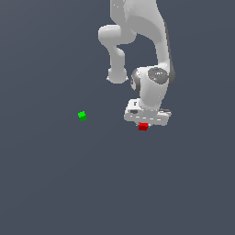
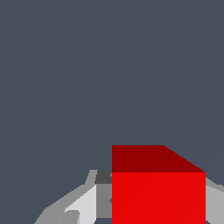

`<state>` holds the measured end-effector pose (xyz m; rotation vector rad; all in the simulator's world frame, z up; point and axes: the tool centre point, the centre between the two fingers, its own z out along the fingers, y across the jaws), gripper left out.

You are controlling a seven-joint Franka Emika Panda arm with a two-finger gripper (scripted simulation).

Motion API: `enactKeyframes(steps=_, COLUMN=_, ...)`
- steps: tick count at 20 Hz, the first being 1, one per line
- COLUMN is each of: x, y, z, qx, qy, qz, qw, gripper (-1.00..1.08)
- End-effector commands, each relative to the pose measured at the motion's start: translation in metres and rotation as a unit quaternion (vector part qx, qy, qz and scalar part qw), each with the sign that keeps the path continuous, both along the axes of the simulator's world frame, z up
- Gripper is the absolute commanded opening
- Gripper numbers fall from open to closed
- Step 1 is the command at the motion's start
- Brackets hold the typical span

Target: Stack the red cube on top of the green cube.

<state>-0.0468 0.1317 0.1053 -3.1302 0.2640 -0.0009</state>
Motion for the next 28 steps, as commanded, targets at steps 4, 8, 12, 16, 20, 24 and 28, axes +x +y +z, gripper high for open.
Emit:
enactKeyframes(steps=4, x=0.0, y=0.0, z=0.014, qx=0.0, qy=0.0, qz=0.0, qw=1.0, gripper=-1.0)
enactKeyframes(steps=8, x=0.0, y=-0.001, z=0.013, qx=0.0, qy=0.0, qz=0.0, qw=1.0, gripper=-1.0)
enactKeyframes(steps=12, x=-0.004, y=-0.01, z=0.011, qx=0.0, qy=0.0, qz=0.0, qw=1.0, gripper=-1.0)
enactKeyframes(steps=16, x=-0.011, y=-0.029, z=0.008, qx=0.0, qy=0.0, qz=0.0, qw=1.0, gripper=-1.0)
enactKeyframes(steps=20, x=-0.023, y=-0.059, z=0.004, qx=0.0, qy=0.0, qz=0.0, qw=1.0, gripper=-1.0)
enactKeyframes(steps=24, x=-0.038, y=-0.097, z=-0.002, qx=0.0, qy=0.0, qz=0.0, qw=1.0, gripper=-1.0)
enactKeyframes(steps=28, x=-0.056, y=-0.143, z=-0.01, qx=0.0, qy=0.0, qz=0.0, qw=1.0, gripper=-1.0)
